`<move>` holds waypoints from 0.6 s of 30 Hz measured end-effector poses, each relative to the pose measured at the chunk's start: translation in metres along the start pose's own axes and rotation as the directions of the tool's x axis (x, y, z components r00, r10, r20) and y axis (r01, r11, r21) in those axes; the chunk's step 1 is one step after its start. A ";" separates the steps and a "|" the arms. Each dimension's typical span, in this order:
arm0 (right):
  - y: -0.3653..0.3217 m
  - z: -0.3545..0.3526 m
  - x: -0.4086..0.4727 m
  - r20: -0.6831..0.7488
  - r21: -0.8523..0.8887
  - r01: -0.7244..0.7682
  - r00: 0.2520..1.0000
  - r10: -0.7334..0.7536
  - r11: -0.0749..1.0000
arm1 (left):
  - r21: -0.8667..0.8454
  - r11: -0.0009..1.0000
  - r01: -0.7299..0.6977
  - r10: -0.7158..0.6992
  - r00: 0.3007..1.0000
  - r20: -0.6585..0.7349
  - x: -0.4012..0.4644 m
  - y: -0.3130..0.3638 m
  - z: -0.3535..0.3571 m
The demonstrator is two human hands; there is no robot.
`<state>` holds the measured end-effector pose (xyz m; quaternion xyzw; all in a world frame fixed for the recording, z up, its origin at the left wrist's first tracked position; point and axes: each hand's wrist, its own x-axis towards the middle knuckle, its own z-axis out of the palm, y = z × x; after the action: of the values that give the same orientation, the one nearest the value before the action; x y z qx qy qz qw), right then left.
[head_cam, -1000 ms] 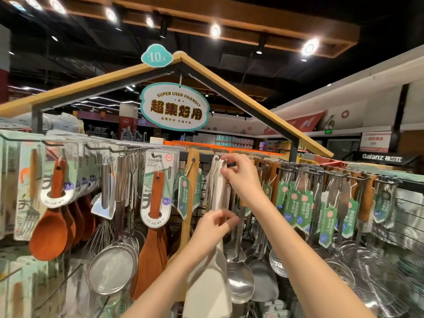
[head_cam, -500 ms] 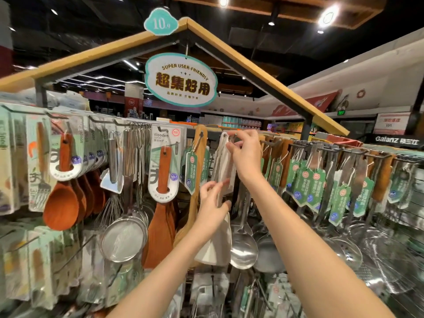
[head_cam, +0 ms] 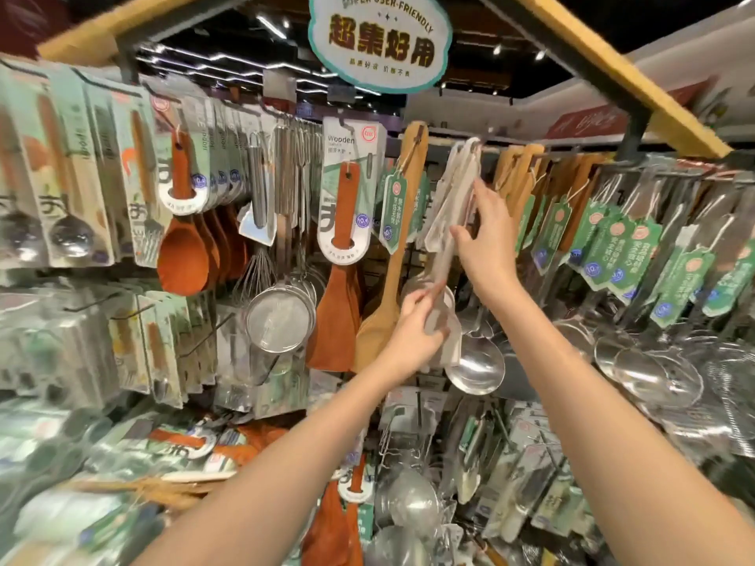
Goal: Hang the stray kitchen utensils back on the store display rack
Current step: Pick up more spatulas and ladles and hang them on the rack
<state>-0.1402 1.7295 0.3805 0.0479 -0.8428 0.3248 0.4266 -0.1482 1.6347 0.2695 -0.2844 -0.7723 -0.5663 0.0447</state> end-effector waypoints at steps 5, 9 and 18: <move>0.012 0.020 -0.073 0.122 -0.078 -0.012 0.992 0.022 0.997 | -0.066 0.998 0.026 -0.028 0.999 -0.030 -0.058 -0.034 -0.014; 0.003 0.046 -0.129 0.205 -0.088 0.004 0.979 0.014 0.996 | -0.024 0.999 0.036 -0.037 0.998 -0.044 -0.107 -0.066 -0.032; -0.036 0.180 -0.251 0.452 -0.142 -0.113 0.876 0.166 0.983 | 0.018 0.979 0.204 -0.205 0.975 0.083 -0.196 -0.173 -0.128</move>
<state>-0.0928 1.5458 0.1343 0.0390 -0.9381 0.2863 0.1912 -0.1024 1.4090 0.0913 -0.2268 -0.8012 -0.5519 -0.0451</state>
